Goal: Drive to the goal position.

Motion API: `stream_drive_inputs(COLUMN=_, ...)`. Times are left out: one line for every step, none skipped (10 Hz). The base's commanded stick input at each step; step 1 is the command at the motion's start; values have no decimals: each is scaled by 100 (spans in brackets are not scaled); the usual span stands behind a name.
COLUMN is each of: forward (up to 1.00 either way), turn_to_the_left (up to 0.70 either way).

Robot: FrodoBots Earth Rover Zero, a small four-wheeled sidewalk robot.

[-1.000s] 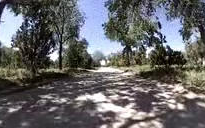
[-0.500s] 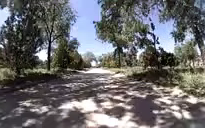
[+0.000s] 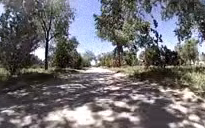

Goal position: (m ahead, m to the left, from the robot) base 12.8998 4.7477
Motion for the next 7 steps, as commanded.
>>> stream_drive_inputs(forward=70, turn_to_the_left=1)
stream_drive_inputs(forward=70, turn_to_the_left=1)
stream_drive_inputs(forward=70, turn_to_the_left=1)
stream_drive_inputs(forward=70, turn_to_the_left=1)
stream_drive_inputs(forward=70, turn_to_the_left=-2)
stream_drive_inputs(forward=70, turn_to_the_left=-10)
stream_drive_inputs(forward=70, turn_to_the_left=-16)
